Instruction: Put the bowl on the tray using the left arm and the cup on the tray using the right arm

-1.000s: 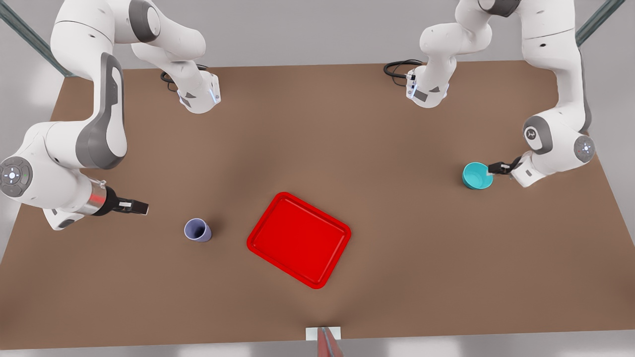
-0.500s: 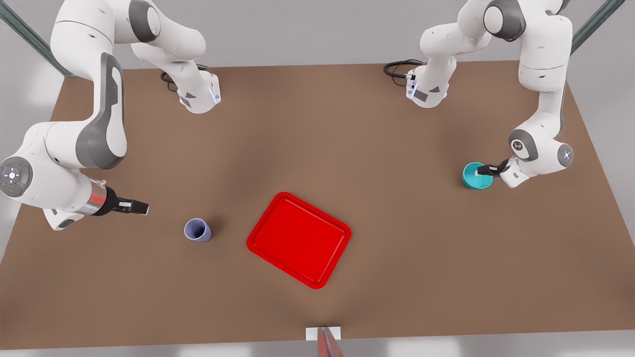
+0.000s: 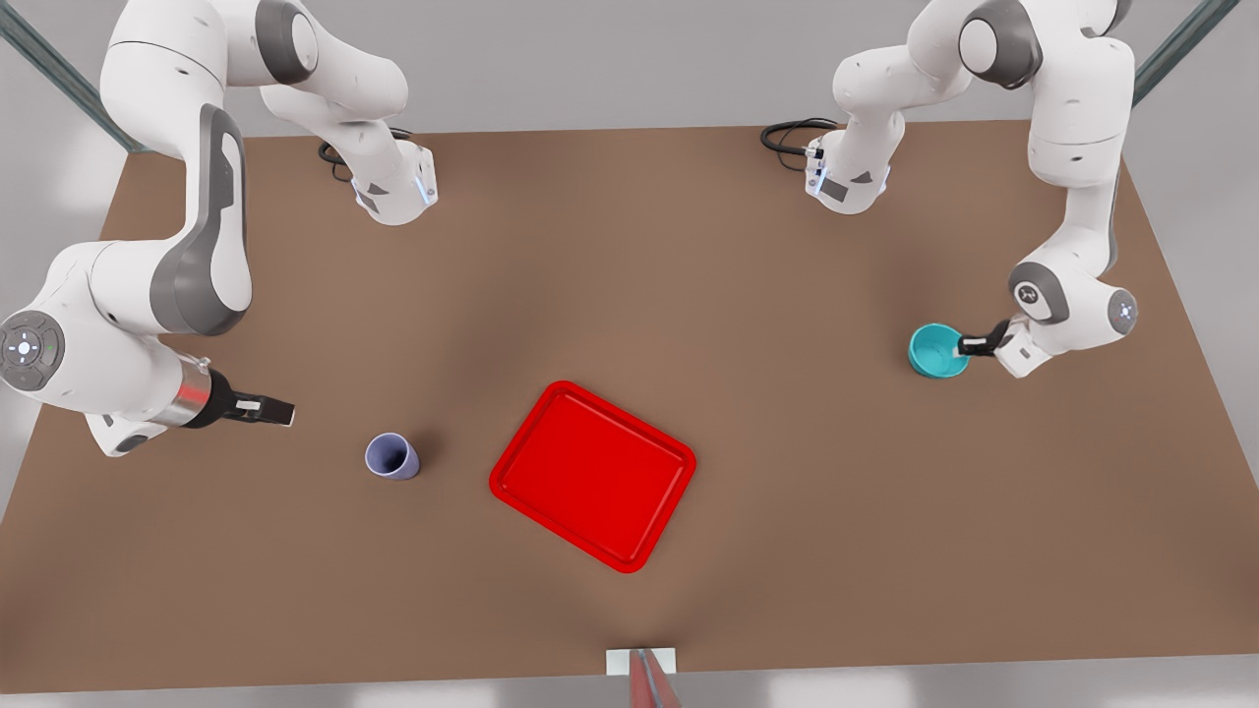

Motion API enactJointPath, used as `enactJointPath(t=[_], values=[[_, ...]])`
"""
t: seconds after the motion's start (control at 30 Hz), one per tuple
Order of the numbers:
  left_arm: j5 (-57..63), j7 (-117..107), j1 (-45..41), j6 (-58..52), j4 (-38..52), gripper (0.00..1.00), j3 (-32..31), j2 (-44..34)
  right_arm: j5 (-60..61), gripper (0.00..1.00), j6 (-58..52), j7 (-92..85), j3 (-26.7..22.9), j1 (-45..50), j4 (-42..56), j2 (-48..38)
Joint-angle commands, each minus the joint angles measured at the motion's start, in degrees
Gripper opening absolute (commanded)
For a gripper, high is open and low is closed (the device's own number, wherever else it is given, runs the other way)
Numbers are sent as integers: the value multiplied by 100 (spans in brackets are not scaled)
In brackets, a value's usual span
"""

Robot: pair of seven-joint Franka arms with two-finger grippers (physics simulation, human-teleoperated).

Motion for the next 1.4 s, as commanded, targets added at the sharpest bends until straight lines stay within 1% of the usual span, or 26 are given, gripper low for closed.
enactJointPath(t=[0.0, 0.13, 0.17, 0.2, 0.23, 0.3, 0.33, 0.37, 0.4, 0.47, 0.5, 0.53, 0.63, 0.67, 0.73, 0.8, 1.07, 1.1, 1.13, 1.17, 1.27, 1.3, 1.33, 1.37], values=[[-1, 4, 1, -12, 1, 21, 0, 4, 0, 100, 0, 0, 0, 0, 0, 0], [-62, 4, -8, -100, 10, 21, -9, 30, 0, 100, 9, 0, 0, 0, 0, 0], [-220, -22, -26, -467, 176, 21, -18, -84, 0, 100, 9, 0, 0, 0, 0, 0], [-282, -66, -122, -750, 361, 21, -44, -163, 0, 100, 9, 0, 0, 0, 0, 0], [-291, -207, -333, -759, 388, 21, -79, -295, 0, 100, 9, 0, 0, 0, 0, 0], [-300, -444, -368, -759, 502, 21, -386, -383, 0, 100, 9, 0, 0, 0, 0, 0], [-343, -768, -771, -768, 774, 21, -484, -322, 0, 100, 9, 0, 0, 0, 0, 0], [-352, -1585, -1229, -794, 1240, 21, -747, -146, 0, 100, 9, 0, 0, 0, 0, 0], [-352, -2561, -1590, -1181, 1715, 21, -923, -49, 0, 100, 9, 0, 0, 0, 0, 0], [-352, -3651, -1731, -1462, 2295, 21, -1301, 197, 0, 100, 9, 0, 0, 0, 0, 0], [-308, -4494, -1766, -1454, 2655, 21, -1704, 399, 0, 100, 0, 0, 0, 0, 0, 0], [-300, -5453, -2161, -1454, 3024, 21, -1837, 619, 0, 100, 9, 0, 0, 0, 0, 0], [-212, -7607, -3102, -1462, 4404, 21, -1837, 1524, 0, 100, 0, 0, 0, 0, 0, 0], [-212, -8187, -3251, -1471, 5072, 21, -1828, 1989, 0, 100, 9, 0, 0, 0, 0, 0], [-238, -8469, -3348, -1454, 5819, 21, -1820, 2631, 0, 100, 0, -9, 0, -9, 0, 0], [-256, -8759, -3445, -1357, 6356, 21, -1820, 3062, 0, 100, 0, -9, 0, -9, 0, 0], [-282, -8759, -3673, -1084, 6374, 21, -1837, 3440, 0, 100, 0, 0, 0, -9, 0, 0], [-282, -8759, -3673, -1005, 6374, 33, -1837, 3440, 0, 100, 0, 0, 0, 0, 0, 0], [-282, -8715, -3673, -1005, 6374, 88, -1837, 3440, 0, 100, 9, 0, 0, 0, 0, 0], [-282, -8706, -3673, -997, 6374, 100, -1837, 3440, 0, 100, 9, -9, 0, 0, 0, 0], [-282, -8706, -3673, -988, 6374, 100, -1837, 3449, 18, 100, 105, 27, 9, 9, 0, 35], [-273, -8680, -3673, -996, 6374, 100, -1837, 3449, 289, 100, 246, 9, 9, 9, 0, 105], [-177, -8592, -3612, -1075, 6373, 100, -1776, 3405, 316, 100, 343, 9, 9, 35, -9, 149], [508, -8302, -3524, -1452, 6365, 100, -1696, 3151, 316, 100, 360, 9, 9, 53, -26, 167]])
